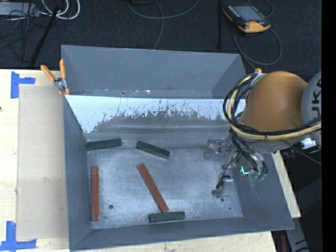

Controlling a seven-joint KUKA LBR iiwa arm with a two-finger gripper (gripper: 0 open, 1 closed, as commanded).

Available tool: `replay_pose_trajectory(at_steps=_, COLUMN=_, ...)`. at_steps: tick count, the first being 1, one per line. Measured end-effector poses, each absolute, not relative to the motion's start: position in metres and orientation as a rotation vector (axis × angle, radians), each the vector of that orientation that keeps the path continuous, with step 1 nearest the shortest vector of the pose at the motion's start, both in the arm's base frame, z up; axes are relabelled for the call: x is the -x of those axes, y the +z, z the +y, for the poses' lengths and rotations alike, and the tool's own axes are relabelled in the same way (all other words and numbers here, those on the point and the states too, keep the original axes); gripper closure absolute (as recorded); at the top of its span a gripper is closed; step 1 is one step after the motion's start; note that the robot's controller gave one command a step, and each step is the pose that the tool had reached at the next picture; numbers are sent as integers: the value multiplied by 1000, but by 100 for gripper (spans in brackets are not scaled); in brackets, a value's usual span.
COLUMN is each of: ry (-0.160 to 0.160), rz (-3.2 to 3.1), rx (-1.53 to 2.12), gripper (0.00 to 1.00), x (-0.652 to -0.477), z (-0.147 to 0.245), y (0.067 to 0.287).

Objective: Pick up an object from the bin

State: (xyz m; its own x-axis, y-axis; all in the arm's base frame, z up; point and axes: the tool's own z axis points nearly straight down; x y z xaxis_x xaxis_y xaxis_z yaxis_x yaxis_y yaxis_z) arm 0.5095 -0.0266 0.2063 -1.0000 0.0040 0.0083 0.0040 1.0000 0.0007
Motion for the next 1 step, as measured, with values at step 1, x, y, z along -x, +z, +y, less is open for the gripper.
replay_pose_trajectory(at_steps=1, ry=-6, rz=-3139, rx=-128, gripper=0, x=-564, z=55, y=147)
